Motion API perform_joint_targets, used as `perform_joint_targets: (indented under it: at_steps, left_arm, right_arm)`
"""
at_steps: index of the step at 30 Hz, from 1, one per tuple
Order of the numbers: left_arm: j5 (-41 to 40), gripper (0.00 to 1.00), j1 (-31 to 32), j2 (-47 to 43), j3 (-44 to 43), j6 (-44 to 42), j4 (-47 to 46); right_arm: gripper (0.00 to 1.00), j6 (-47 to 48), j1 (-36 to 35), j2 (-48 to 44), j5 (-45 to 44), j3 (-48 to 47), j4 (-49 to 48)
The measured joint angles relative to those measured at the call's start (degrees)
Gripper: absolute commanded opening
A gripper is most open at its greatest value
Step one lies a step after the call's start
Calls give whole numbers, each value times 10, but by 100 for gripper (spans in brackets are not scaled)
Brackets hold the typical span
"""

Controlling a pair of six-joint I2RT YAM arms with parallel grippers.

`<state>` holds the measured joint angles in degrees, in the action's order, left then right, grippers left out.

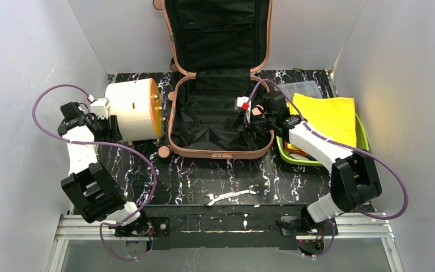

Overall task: Open, take out, and arrange the luggage
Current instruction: Move the storage box to the corner of the board.

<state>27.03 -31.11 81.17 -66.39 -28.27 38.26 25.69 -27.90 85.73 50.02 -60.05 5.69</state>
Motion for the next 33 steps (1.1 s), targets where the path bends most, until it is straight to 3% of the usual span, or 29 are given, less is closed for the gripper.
perform_joint_targets:
  at_steps: [9,23,28,33]
  left_arm:
    - [-44,54,-1,56,-50,58,-36]
    - [-89,55,12,213,-243,125,-46]
    - [-81,55,17,203,-242,139,-40]
    - [-42,55,24,118,-210,156,-37]
  right_arm:
    - [80,-2,3,-1,9,0,-13]
    - [80,-7,9,-1,11,7,-23]
    - [80,-11,17,-2,11,9,-29]
    - [80,-15,23,-4,12,11,-29]
